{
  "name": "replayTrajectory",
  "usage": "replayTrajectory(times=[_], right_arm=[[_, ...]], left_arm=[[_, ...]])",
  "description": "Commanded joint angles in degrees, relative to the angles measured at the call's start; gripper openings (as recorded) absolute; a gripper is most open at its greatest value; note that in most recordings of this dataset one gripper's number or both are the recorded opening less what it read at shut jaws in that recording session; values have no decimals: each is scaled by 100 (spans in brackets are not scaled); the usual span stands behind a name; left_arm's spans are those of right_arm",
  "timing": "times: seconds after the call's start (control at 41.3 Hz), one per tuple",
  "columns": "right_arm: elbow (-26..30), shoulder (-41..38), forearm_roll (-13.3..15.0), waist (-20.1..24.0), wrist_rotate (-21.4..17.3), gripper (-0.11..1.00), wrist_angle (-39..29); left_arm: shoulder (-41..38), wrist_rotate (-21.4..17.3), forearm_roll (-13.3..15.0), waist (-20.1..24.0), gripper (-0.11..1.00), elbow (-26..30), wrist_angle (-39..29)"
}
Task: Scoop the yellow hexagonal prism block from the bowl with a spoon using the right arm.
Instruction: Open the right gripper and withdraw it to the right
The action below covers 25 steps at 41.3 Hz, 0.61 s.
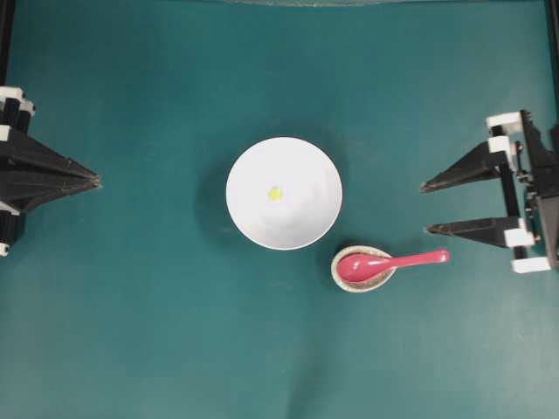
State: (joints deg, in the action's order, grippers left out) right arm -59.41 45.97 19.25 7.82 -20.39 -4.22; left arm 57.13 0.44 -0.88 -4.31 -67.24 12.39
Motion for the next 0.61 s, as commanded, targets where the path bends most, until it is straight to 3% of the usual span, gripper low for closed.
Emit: replayTrajectory(times=[0.0,0.218,0.412,0.582], right_arm=[[-88,141,193,9,9,59,457],[-264,290,853,9,35,59,1178],[-193,352,1828,9,53,57,1257],[-105,527,2215,9,53,57,1204]], left_arm=[[-35,9,-9,-9,7,158,26],[-35,9,-9,-9,7,158,26],[-44,9,-9,-9,7,158,26],[-44,0,-18,-9,7,158,26]])
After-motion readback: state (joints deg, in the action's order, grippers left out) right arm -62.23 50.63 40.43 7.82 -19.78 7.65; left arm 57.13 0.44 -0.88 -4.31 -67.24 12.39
